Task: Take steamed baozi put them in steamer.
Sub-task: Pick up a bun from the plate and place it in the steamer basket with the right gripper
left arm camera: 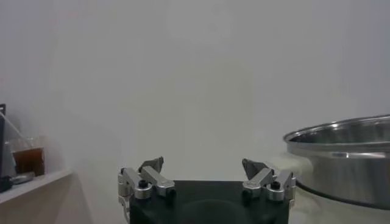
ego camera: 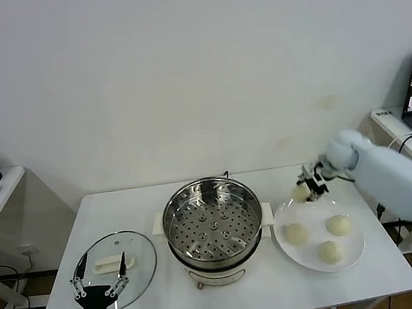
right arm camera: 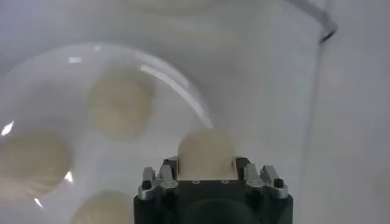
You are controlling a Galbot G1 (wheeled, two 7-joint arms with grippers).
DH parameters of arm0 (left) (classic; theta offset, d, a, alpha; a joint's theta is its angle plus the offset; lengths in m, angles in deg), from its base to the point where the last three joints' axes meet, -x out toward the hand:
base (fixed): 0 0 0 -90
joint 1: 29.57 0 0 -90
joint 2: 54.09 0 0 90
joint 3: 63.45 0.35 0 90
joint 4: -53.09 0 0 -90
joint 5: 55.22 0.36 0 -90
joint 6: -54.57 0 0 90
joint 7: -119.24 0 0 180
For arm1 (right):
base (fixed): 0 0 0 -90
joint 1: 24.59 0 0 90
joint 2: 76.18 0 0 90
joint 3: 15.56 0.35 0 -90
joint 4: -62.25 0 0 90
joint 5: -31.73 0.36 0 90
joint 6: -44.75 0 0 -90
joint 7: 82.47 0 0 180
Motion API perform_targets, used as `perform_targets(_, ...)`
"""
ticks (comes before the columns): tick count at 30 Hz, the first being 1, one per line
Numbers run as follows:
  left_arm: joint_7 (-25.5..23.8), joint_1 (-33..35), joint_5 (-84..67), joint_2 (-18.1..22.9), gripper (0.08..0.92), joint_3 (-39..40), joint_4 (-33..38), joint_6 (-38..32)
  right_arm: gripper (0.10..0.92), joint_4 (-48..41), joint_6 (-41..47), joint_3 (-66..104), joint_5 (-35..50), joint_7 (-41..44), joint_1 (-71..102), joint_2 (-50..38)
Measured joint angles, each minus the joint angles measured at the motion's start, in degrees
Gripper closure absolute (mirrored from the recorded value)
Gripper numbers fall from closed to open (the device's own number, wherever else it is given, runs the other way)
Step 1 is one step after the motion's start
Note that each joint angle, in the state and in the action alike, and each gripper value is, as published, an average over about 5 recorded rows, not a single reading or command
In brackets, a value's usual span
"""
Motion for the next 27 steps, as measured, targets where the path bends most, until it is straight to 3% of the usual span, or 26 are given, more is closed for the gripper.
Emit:
perform_targets(7, -0.1, -0.3, -1.1, -0.8, 0.177, -0.4, 0.0, -0.1, 0.455, 4.3, -3.2, -10.8, 10.7, 0.2, -14.2, 1.9)
perform_targets(15, -0.2, -0.9, -1.7, -1.2, 0.177, -1.4, -0.3, -0.1, 0.443, 6.3, -9.0, -20.4, 18.4, -0.3, -21.7, 9.9)
perform_targets(21, -0.3, -0.9, -1.7, -0.8, 0.177, -2.2, 0.0, 0.0, 0.433, 5.0, -15.8, -25.0, 18.4, -0.4, -22.4, 17.6)
perform_targets(27, -0.2, -0.6, -1.8, -0.8, 0.177, -3.2, 0.0, -0.2, 0.431, 3.1, -22.8, -27.3, 13.2, -1.3, -21.5, 23.0)
